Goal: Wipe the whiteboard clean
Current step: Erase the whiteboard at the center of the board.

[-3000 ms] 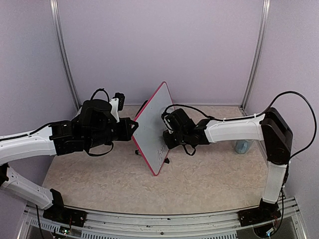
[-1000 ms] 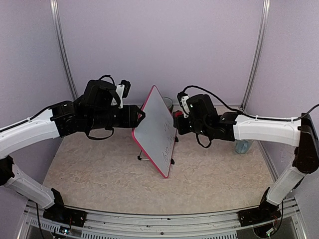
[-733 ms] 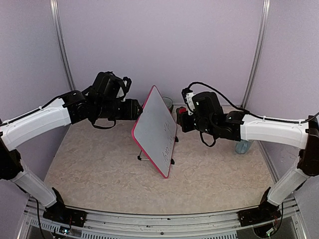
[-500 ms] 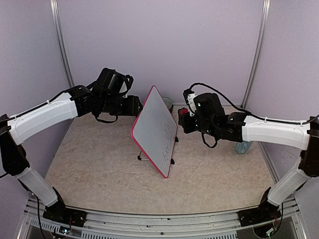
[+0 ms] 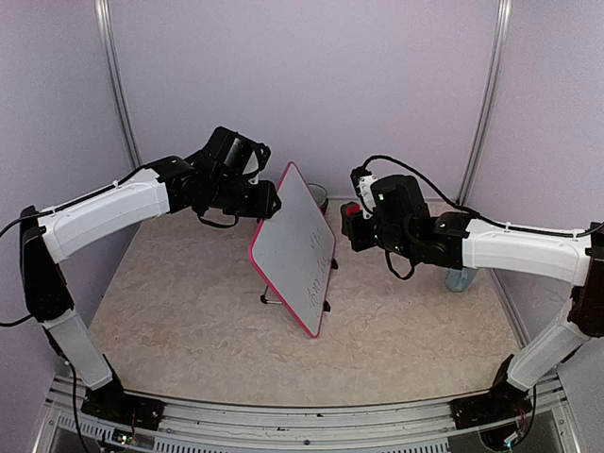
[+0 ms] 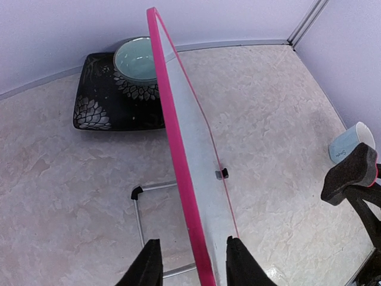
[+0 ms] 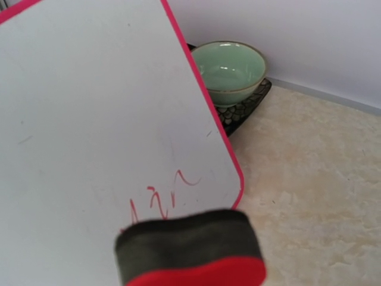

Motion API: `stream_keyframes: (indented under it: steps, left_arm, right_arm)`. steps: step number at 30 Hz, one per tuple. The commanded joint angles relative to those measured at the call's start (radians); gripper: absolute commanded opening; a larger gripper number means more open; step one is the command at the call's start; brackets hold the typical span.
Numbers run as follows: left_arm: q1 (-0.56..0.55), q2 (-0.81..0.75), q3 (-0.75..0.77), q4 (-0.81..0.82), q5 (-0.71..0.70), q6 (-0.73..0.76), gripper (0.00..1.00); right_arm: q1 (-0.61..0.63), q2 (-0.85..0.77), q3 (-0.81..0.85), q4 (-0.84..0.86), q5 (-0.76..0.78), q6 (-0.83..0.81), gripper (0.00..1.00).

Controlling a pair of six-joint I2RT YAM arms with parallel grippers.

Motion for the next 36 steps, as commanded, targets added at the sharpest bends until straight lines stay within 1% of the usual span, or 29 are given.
stream_keyframes:
  steps: [1, 3, 4, 8, 11, 15, 19, 21, 24, 31, 36]
  left_arm:
    - [0.013, 0.020, 0.039, -0.021, 0.008, 0.015, 0.30]
    - [0.015, 0.033, 0.049, -0.032, 0.017, 0.015, 0.24]
    - [0.015, 0.037, 0.052, -0.037, 0.018, 0.015, 0.19]
    - [0.015, 0.046, 0.065, -0.053, 0.017, 0.015, 0.08]
    - [0.018, 0.050, 0.082, -0.068, 0.029, 0.015, 0.05]
    - [0.018, 0.060, 0.107, -0.088, 0.077, 0.049, 0.01]
    - [0.018, 0.083, 0.120, -0.105, 0.179, 0.082, 0.00]
    - [0.017, 0.099, 0.128, -0.123, 0.223, 0.107, 0.00]
    - [0.015, 0.120, 0.142, -0.143, 0.253, 0.138, 0.00]
    - [0.015, 0.134, 0.160, -0.151, 0.271, 0.174, 0.00]
    - [0.015, 0.125, 0.133, -0.139, 0.285, 0.186, 0.00]
  right_arm:
    - [-0.011, -0.033, -0.014, -0.001, 0.018, -0.015, 0.23]
    - [-0.011, -0.038, -0.019, -0.003, 0.020, -0.014, 0.24]
    - [-0.010, -0.042, -0.021, -0.002, 0.022, -0.015, 0.24]
    - [-0.010, -0.056, -0.023, -0.006, 0.013, -0.023, 0.24]
    - [-0.010, -0.061, -0.029, 0.001, 0.001, -0.031, 0.23]
    - [-0.010, -0.068, -0.069, 0.066, -0.027, -0.035, 0.23]
    - [-0.010, -0.059, -0.119, 0.161, -0.083, -0.014, 0.23]
    - [-0.009, -0.027, -0.122, 0.182, -0.096, 0.009, 0.22]
    - [-0.001, 0.029, -0.104, 0.183, -0.101, 0.034, 0.22]
    - [0.042, 0.181, -0.013, 0.178, -0.030, 0.092, 0.22]
    - [0.054, 0.273, 0.044, 0.190, -0.005, 0.135, 0.22]
